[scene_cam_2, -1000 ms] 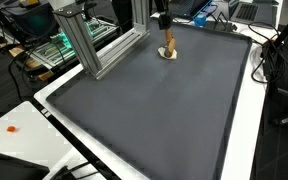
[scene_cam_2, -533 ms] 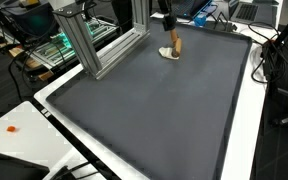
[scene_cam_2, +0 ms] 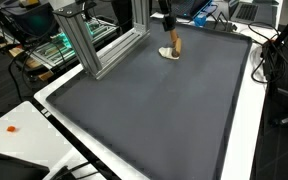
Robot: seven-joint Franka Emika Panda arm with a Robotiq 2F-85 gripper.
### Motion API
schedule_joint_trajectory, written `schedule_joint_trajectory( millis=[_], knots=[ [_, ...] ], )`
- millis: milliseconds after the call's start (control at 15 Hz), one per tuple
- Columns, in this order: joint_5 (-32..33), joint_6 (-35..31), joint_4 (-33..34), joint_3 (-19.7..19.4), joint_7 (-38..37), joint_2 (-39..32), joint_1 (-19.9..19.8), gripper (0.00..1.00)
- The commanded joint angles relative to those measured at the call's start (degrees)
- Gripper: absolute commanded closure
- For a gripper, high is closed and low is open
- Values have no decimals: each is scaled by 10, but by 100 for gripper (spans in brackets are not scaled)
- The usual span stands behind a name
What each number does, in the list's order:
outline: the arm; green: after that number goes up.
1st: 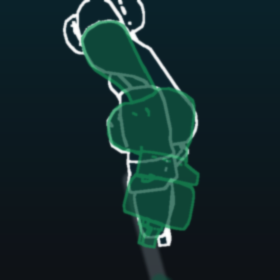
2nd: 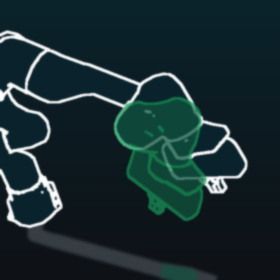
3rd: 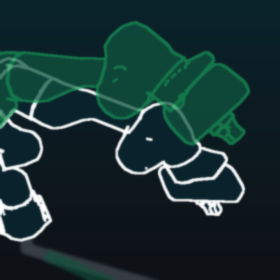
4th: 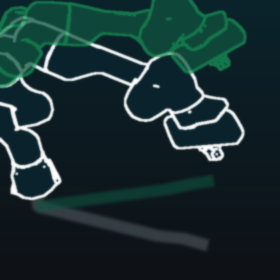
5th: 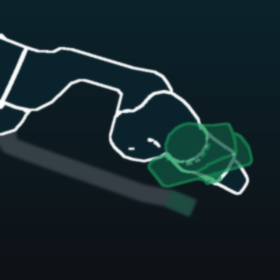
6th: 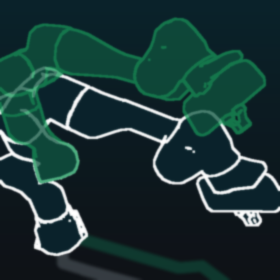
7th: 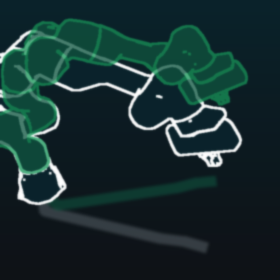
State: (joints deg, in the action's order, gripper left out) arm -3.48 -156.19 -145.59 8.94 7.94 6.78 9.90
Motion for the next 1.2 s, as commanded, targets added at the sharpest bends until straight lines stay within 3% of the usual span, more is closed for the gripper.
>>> schedule_joint_trajectory(
  millis=[0, 333, 800, 1133],
  knots=[
    [5, 93, -1, 2, -12, 2, 4, 78],
    [8, 157, 5, 3, -19, 9, 3, 78],
    [24, 195, 1, 7, -64, 20, -1, 78],
    [62, 165, -2, 22, -191, 17, -13, 78]
  ],
)
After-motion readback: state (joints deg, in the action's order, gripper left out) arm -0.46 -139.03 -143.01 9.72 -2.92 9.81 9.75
